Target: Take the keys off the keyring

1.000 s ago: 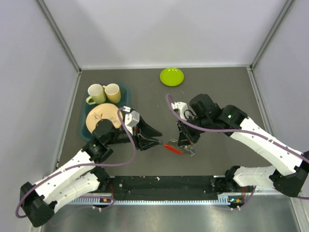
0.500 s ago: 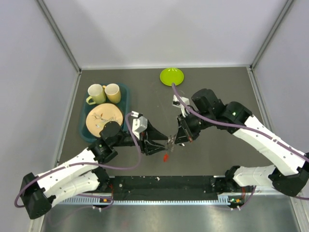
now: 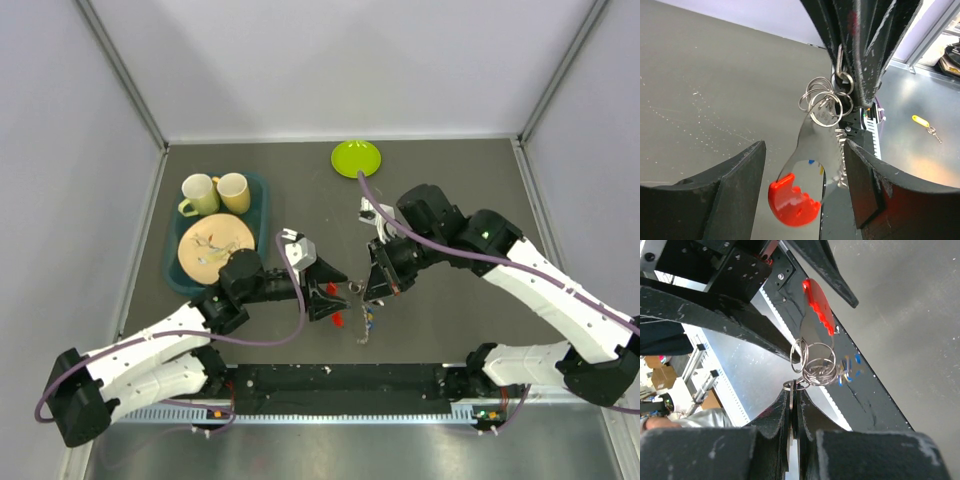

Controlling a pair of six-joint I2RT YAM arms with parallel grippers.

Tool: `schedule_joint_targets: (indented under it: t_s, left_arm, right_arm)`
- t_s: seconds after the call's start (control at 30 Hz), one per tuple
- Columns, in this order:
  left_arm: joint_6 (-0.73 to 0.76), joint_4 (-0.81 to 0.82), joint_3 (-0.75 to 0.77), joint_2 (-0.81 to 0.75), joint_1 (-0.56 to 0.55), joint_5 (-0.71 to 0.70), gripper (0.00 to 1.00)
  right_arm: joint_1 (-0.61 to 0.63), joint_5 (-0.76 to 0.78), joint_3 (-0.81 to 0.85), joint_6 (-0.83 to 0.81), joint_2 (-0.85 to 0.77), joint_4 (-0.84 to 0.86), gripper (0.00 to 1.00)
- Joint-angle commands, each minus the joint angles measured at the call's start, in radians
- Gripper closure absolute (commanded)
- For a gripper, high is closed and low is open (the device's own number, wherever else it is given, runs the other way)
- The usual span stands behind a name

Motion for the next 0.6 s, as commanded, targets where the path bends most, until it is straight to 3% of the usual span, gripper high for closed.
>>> schedule_joint_targets:
  t_s: [0.0, 0.3, 0.43, 0.47, 0.5, 0.57]
  left_arm:
    - [0.040, 0.024, 0.038, 0.032, -0.003, -0.010, 0.31]
    - [0.018, 0.100, 0.038, 0.090, -0.003, 0.108, 0.34]
    - [-0.006, 0.136, 0.044, 0.077, 0.000, 0.197, 0.65]
    - [0.003, 0.120, 0.048, 0.066, 0.000, 0.208, 0.88]
    - [0.010, 0.100, 0.054, 0.060, 0.000, 0.205, 0.98]
    - [0.023, 0.060, 0.077, 0.046, 0.003, 0.181, 1.00]
  right_arm:
    - [-0.003, -0.042, 0.067, 0.003, -0.033, 0.022, 1.00]
    - [-0.003, -0.145, 0.045, -0.071, -0.075, 0.023, 1.00]
    - [-0.003, -0.162, 0.028, -0.094, -0.102, 0.026, 1.00]
    - [-0.002, -0.159, 0.024, -0.099, -0.108, 0.023, 1.00]
    - [-0.003, -0.153, 0.019, -0.106, -0.123, 0.025, 1.00]
    - [-0.003, -0.128, -0.004, -0.117, -0.140, 0.022, 1.00]
